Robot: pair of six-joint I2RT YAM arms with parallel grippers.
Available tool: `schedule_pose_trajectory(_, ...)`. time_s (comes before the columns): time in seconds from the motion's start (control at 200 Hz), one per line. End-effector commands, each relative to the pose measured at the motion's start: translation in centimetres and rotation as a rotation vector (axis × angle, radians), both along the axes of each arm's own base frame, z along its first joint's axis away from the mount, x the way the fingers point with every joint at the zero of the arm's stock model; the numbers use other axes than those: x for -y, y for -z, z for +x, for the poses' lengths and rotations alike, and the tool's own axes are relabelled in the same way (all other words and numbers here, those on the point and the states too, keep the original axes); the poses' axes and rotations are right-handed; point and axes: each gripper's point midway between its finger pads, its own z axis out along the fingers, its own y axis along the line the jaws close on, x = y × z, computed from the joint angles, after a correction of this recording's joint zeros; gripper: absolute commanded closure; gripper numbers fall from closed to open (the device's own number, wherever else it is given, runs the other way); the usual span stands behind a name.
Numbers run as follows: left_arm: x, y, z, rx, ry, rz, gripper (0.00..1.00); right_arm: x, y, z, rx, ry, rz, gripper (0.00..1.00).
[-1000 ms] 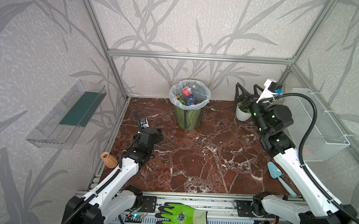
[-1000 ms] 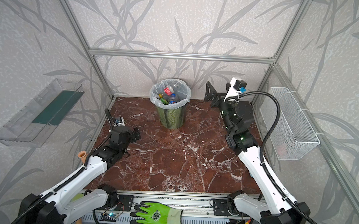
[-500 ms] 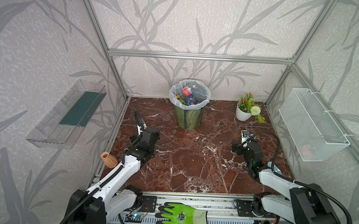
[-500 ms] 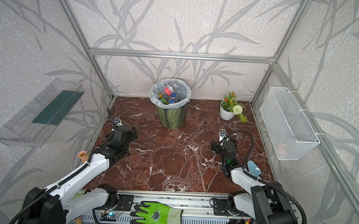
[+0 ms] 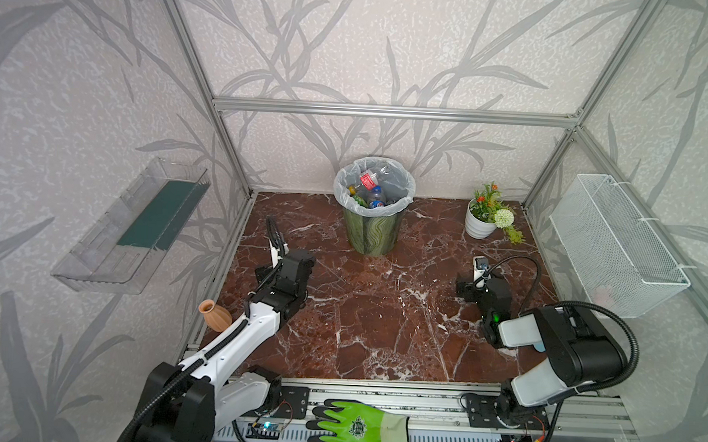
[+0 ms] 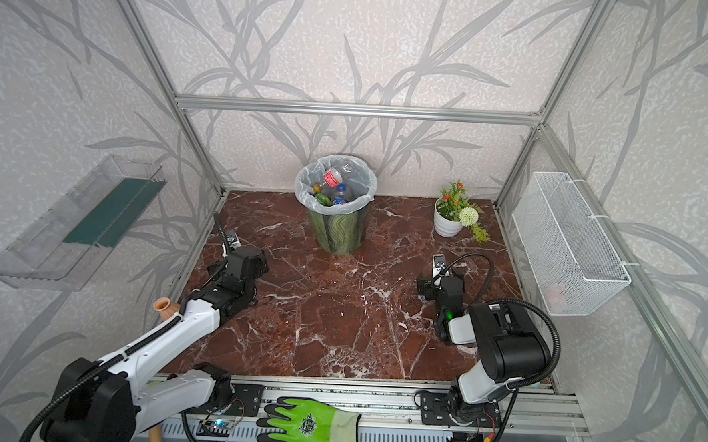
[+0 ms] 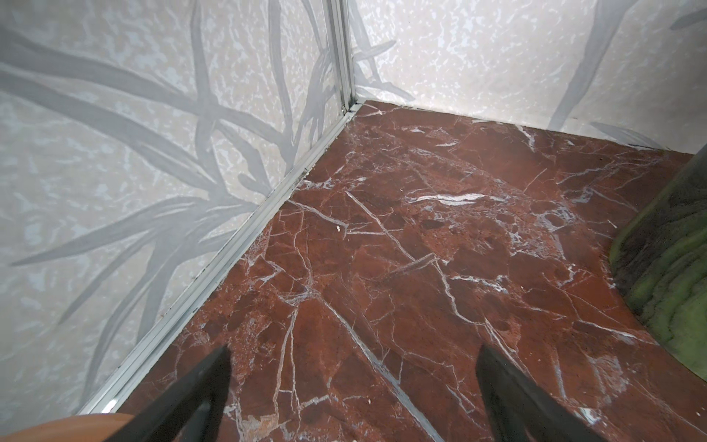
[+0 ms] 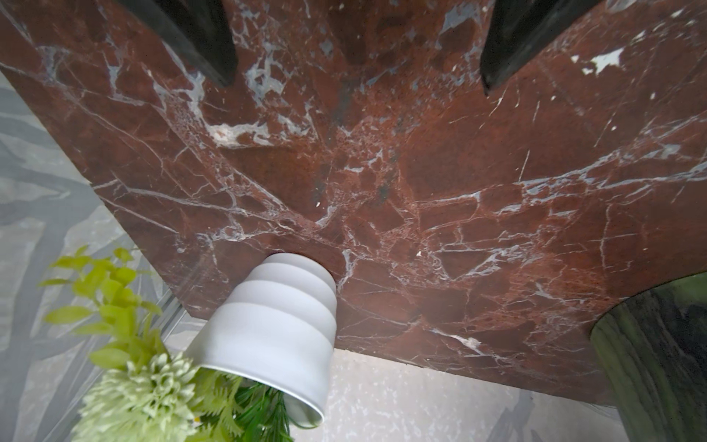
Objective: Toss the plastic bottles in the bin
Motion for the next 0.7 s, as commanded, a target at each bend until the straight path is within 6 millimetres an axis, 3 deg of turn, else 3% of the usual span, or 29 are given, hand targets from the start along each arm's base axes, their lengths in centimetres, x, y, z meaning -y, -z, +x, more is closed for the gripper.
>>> schedule_pose_trajectory(0.0, -1.8, -0.1, -0.3, 0.032, -0.084, 0.066, 0.01, -0.6, -1.8, 1.6, 0.026, -0.039, 0.052, 0.01)
schedule_pose_trajectory(0.16, -2.9, 0.4, 0.3, 0.028, -0.104, 0.130, 0.01, -0.5, -1.8, 1.7, 0.025, -0.040, 0.058, 0.01)
schedule_pose_trajectory(0.375, -3.8, 2.7, 1.2, 0.013, -0.078, 0.146, 0.01, -0.5, -1.8, 1.7, 0.025, -0.039, 0.058, 0.01)
schedule_pose_trajectory(0.48, -3.4, 3.9, 2.0, 0.077, 0.000, 0.136, 0.01, -0.5, -1.8, 1.7, 0.026, -0.040, 0.059, 0.01)
schedule_pose_trajectory(0.595, -3.1, 3.7, 3.5, 0.115, 0.078, 0.125, 0.01, -0.5, -1.8, 1.7, 0.025, -0.039, 0.058, 0.01)
schedule_pose_trajectory(0.695, -3.2, 5.3, 4.4, 0.136, 0.122, 0.054, 0.01, -0.5, -1.8, 1.7, 0.026, -0.039, 0.057, 0.01)
